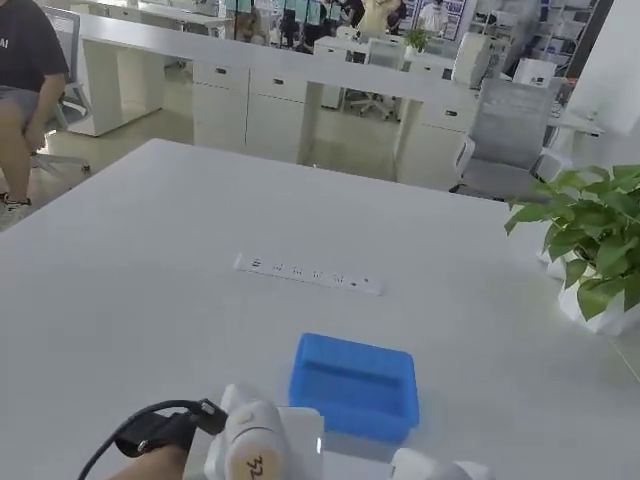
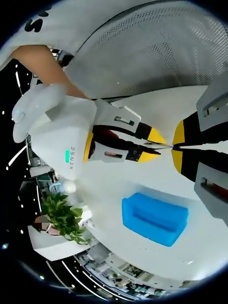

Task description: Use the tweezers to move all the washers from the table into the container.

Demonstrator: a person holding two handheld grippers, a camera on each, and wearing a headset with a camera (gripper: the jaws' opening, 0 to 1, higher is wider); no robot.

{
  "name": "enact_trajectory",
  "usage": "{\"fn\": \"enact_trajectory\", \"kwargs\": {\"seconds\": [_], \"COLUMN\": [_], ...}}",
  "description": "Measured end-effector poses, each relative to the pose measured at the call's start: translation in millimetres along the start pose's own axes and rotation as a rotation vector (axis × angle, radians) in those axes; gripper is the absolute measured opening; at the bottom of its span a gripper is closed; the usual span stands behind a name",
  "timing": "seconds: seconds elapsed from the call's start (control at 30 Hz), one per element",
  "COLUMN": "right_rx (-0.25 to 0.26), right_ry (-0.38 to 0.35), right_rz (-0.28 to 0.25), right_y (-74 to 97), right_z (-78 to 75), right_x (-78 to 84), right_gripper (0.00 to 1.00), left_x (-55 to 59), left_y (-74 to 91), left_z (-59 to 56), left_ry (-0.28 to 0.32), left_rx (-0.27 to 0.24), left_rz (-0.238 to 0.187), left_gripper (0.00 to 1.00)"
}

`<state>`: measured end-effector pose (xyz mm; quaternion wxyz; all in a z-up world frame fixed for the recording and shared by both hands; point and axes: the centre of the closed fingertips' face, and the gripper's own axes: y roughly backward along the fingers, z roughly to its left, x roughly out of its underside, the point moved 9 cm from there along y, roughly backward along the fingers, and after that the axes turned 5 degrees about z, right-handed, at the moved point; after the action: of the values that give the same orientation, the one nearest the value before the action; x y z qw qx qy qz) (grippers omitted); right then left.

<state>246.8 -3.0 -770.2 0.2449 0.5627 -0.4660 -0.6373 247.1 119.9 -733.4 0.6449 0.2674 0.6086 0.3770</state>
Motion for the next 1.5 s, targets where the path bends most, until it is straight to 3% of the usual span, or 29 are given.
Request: {"fn": "enact_trajectory", "kwargs": {"seconds": [0.1,0.23,0.4,0.43,0.57,0.67,0.8,0.93,1.0,1.03,1.1,1.17,1.3,1.33,1.37,1.43,1.5], "right_rx": [0.015,0.006,0.04,0.023,0.029,0.042,0.064,0.092,0.115,0.118,0.125,0.143,0.174,0.18,0.19,0.205,0.21], "right_ry": [-0.039,-0.132,-0.205,-0.23,-0.321,-0.381,-0.423,-0.451,-0.473,-0.482,-0.504,-0.52,-0.535,-0.539,-0.546,-0.57,-0.599], "right_rz": [0.008,-0.027,-0.082,-0.09,-0.121,-0.154,-0.174,-0.196,-0.215,-0.222,-0.234,-0.242,-0.242,-0.24,-0.243,-0.251,-0.267], "right_y": [-2.6,2.3,21.9,26.0,39.8,49.1,56.1,64.8,68.9,70.7,73.9,76.7,80.7,81.6,83.2,85.7,87.2], "right_z": [-3.1,-5.1,-6.3,-5.8,-7.4,-9.7,-14.5,-15.3,-16.1,-15.9,-14.8,-13.5,-11.0,-10.6,-10.3,-9.7,-8.3], "right_x": [1.0,3.9,9.7,12.8,24.1,30.5,38.9,41.4,41.9,42.1,42.8,44.0,46.2,46.6,47.5,49.3,50.4], "right_gripper": [0.1,0.13,0.17,0.17,0.22,0.26,0.28,0.32,0.37,0.38,0.43,0.5,0.64,0.65,0.67,0.7,0.72], "left_x": [6.4,15.6,28.5,31.7,42.4,46.5,47.3,49.4,51.6,52.8,51.3,51.0,49.8,49.2,48.7,49.4,48.8], "left_y": [-4.4,-15.4,-24.5,-25.6,-30.1,-31.5,-30.9,-31.7,-30.8,-29.9,-24.5,-15.3,4.5,9.1,16.2,26.0,32.2], "left_z": [3.8,4.3,0.9,-0.3,-2.9,-4.3,-4.7,-3.6,-3.9,-4.3,-3.8,-3.6,-8.1,-8.4,-8.3,-10.1,-12.7], "left_ry": [0.045,0.07,0.114,0.119,0.118,0.126,0.151,0.227,0.255,0.307,0.383,0.452,0.583,0.597,0.636,0.735,0.756], "left_rx": [0.003,-0.011,-0.033,-0.033,-0.02,-0.046,-0.06,-0.078,-0.086,-0.093,-0.097,-0.139,-0.185,-0.204,-0.25,-0.292,-0.288], "left_rz": [-0.007,0.01,0.029,0.038,0.075,0.087,0.071,0.063,0.074,0.077,0.037,0.009,-0.026,-0.042,-0.069,-0.093,-0.127], "left_gripper": [0.0,0.0,0.0,0.0,0.0,0.0,0.0,0.0,0.1,0.15,0.2,0.25,0.51,0.56,0.61,0.75,0.83]}}
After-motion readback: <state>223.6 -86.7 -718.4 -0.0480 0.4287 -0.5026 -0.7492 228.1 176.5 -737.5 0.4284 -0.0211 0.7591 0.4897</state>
